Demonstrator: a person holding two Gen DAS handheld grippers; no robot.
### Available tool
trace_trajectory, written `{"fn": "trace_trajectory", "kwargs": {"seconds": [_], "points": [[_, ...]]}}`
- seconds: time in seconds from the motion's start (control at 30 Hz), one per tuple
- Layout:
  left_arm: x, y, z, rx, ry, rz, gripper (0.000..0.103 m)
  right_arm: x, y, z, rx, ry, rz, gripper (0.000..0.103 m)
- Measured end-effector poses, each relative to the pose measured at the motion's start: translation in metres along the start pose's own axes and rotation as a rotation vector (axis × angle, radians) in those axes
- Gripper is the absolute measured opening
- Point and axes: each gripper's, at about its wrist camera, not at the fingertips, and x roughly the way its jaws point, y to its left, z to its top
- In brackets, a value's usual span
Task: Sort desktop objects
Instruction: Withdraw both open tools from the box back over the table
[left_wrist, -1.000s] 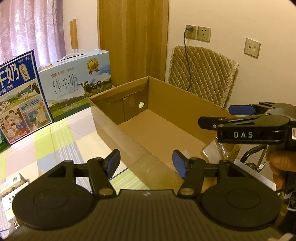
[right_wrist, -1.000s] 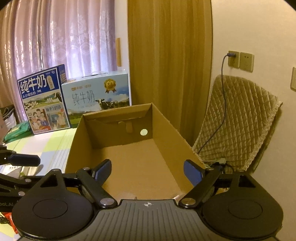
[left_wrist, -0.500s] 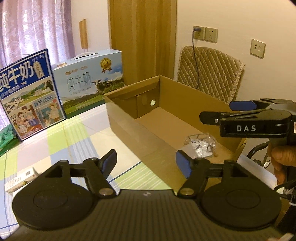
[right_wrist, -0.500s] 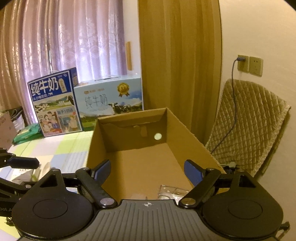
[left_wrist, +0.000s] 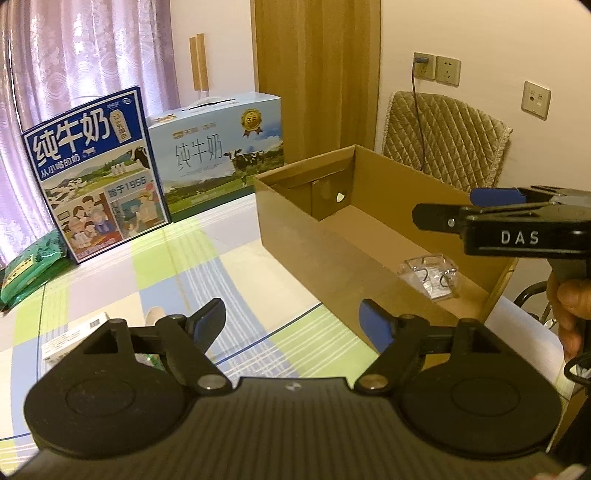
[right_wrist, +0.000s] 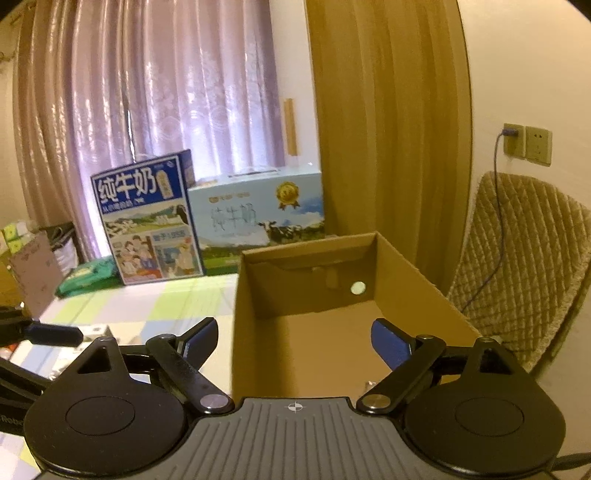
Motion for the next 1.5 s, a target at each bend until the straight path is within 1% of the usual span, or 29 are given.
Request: {"fn": "trace_trajectory", "kwargs": {"seconds": [0.23,0.5,0.7,0.77,0.87,1.0,1.13,1.23,1.33,1.5], "points": [[-0.012,0.018,-0.012,-0.021,0.011,0.051,0.078,-0.002,0.019,-0.001,-0.032,-0.015,0.065,0.09],[-0.023,0.049,-0.037,-0.068,0.058,0.122,0.079,-0.001,0.031,-0.001,-0.043,-0.017,0.104,0.09],[-0.035,0.063,-0.047,-0.086,0.063,0.137,0.079,0.0,0.052,0.0,-0.067,-0.021,0.147,0.091],[-0.038,0.067,-0.051,-0.085,0.066,0.143,0.079,0.0,0.059,-0.001,-0.078,-0.02,0.161,0.091],[-0.039,0.072,-0.061,-0.057,0.09,0.17,0.079,0.001,0.067,-0.002,-0.097,-0.015,0.179,0.091],[-0.043,0.084,-0.079,-0.042,0.122,0.174,0.079,0.003,0.076,-0.006,-0.107,0.007,0.199,0.091],[-0.042,0.1,-0.097,-0.033,0.171,0.184,0.079,0.009,0.089,-0.012,-0.126,0.032,0.215,0.092],[-0.041,0.11,-0.105,-0.033,0.195,0.193,0.079,0.014,0.1,-0.017,-0.164,0.053,0.226,0.092],[-0.041,0.12,-0.111,-0.053,0.218,0.195,0.079,0.019,0.11,-0.025,-0.21,0.081,0.245,0.092],[-0.036,0.125,-0.119,-0.037,0.245,0.191,0.079,0.029,0.119,-0.04,-0.275,0.133,0.26,0.092]]}}
